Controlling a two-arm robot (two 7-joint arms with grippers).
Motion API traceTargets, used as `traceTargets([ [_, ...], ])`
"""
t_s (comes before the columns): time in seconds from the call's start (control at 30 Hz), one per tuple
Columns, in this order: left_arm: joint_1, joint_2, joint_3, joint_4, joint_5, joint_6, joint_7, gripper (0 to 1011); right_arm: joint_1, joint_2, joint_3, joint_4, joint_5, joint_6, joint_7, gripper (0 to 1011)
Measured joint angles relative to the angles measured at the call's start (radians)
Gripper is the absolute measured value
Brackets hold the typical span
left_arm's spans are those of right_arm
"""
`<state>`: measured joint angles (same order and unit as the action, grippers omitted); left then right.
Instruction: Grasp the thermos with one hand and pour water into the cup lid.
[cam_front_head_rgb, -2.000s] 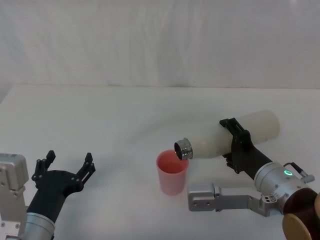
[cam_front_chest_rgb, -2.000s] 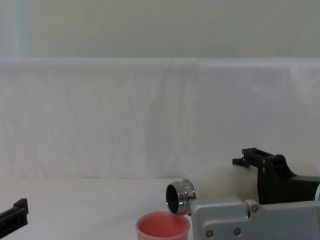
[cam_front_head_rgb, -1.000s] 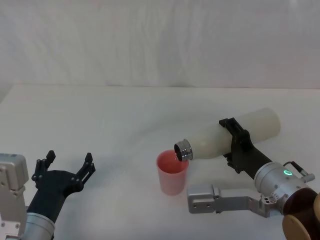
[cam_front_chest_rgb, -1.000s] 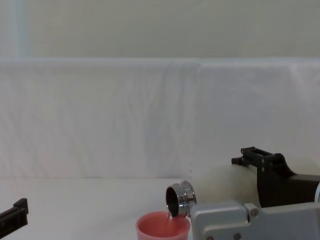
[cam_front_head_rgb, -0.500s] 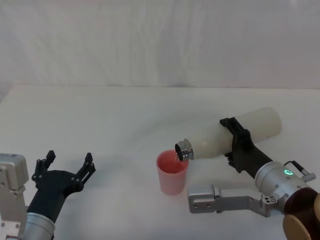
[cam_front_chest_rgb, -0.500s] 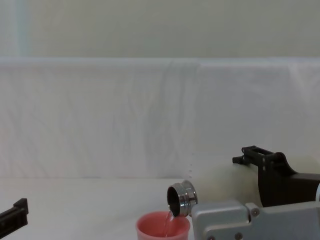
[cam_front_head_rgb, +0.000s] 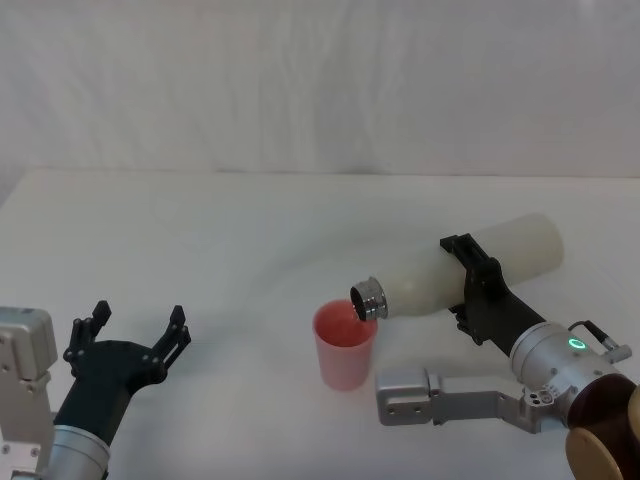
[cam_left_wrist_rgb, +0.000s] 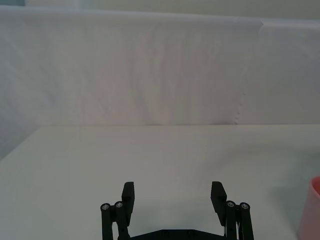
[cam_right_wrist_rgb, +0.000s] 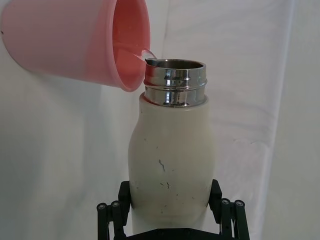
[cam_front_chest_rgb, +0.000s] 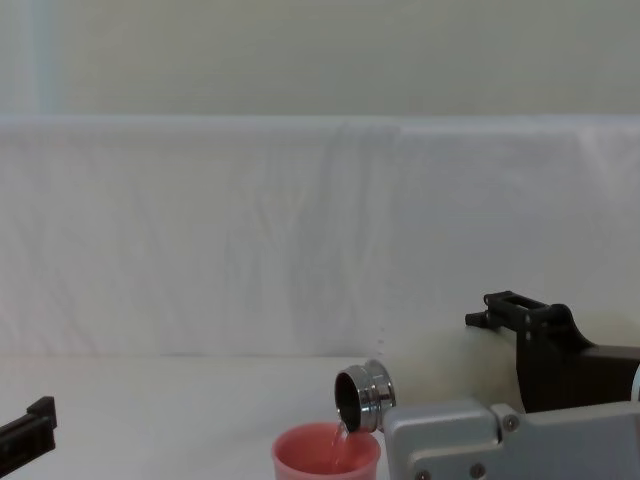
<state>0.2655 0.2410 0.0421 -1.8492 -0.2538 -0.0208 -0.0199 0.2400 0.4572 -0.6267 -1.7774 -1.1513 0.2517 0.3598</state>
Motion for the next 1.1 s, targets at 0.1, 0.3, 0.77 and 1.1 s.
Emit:
traceTargets([
  [0.1,0.0,0.0,0.0,0.0,0.0,0.0,0.0,1001,0.0,0.0,0.0,0.0,0.0,0.0,0.0,955],
  [0.3,0.0,0.0,0.0,0.0,0.0,0.0,0.0,1001,0.001,0.0,0.0,0.0,0.0,0.0,0.0,955],
  [0.77,0.0,0.0,0.0,0.0,0.0,0.0,0.0,1001,0.002,0.002,-0.001,0.0,0.0,0.0,0.003,955],
  [1.1,0.0,0.0,0.0,0.0,0.0,0.0,0.0,1001,-0.001,0.002,-0.001,-0.002,0.0,0.001,0.004,955],
])
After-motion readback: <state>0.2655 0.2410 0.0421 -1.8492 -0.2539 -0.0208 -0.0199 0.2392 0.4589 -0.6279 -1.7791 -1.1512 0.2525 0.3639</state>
